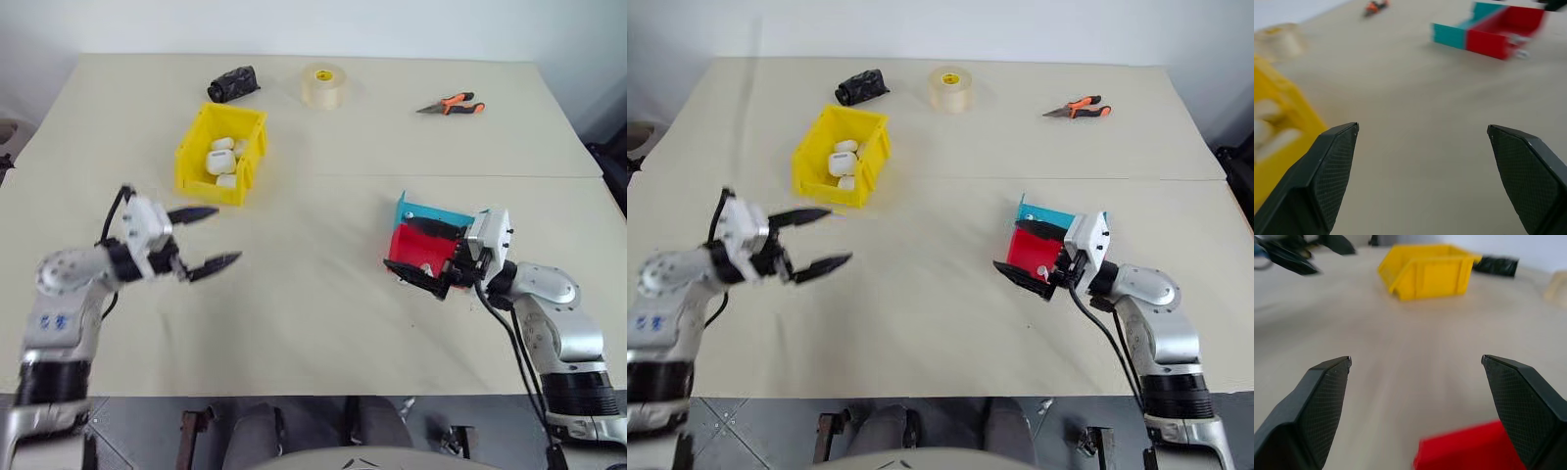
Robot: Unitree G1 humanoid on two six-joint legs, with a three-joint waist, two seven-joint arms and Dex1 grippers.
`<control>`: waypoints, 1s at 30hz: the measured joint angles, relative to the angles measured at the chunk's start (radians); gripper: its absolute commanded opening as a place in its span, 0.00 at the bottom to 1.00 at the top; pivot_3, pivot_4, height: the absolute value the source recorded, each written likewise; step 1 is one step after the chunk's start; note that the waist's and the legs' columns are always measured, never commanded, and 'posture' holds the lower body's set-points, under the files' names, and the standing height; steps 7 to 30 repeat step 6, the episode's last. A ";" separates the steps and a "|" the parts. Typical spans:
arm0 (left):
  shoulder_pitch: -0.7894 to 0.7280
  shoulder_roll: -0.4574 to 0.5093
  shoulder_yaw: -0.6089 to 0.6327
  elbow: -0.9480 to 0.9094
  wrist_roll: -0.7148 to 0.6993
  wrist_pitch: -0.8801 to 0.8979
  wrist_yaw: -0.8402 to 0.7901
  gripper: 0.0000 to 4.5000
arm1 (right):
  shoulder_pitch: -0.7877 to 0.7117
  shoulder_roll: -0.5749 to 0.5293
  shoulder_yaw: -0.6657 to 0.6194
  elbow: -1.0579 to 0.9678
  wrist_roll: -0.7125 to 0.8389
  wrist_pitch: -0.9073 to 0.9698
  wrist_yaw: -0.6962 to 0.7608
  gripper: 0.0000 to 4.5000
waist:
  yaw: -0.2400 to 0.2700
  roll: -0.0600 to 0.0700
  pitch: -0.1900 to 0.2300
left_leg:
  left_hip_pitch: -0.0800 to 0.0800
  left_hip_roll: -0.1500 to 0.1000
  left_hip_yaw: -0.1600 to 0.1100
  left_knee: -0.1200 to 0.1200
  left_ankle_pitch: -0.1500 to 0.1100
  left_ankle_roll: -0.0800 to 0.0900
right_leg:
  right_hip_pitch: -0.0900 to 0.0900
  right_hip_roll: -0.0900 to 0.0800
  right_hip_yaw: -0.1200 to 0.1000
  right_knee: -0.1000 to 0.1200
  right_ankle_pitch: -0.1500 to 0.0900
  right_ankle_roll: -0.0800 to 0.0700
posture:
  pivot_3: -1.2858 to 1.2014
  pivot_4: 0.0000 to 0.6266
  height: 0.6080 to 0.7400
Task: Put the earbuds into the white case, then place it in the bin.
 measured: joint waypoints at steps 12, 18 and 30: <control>0.140 -0.027 0.042 -0.060 0.021 -0.065 0.048 1.00 | -0.014 -0.035 -0.001 0.083 -0.027 -0.058 0.063 1.00 | 0.029 0.000 0.000 | 0.000 0.000 0.000 0.001 0.000 0.000 | 0.001 0.000 0.000 -0.001 0.000 0.000 | 0.52 0.24 1.00; 0.140 -0.027 0.042 -0.060 0.021 -0.065 0.048 1.00 | -0.014 -0.035 -0.001 0.083 -0.027 -0.058 0.063 1.00 | 0.029 0.000 0.000 | 0.000 0.000 0.000 0.001 0.000 0.000 | 0.001 0.000 0.000 -0.001 0.000 0.000 | 0.52 0.24 1.00; 0.140 -0.027 0.042 -0.060 0.021 -0.065 0.048 1.00 | -0.014 -0.035 -0.001 0.083 -0.027 -0.058 0.063 1.00 | 0.029 0.000 0.000 | 0.000 0.000 0.000 0.001 0.000 0.000 | 0.001 0.000 0.000 -0.001 0.000 0.000 | 0.52 0.24 1.00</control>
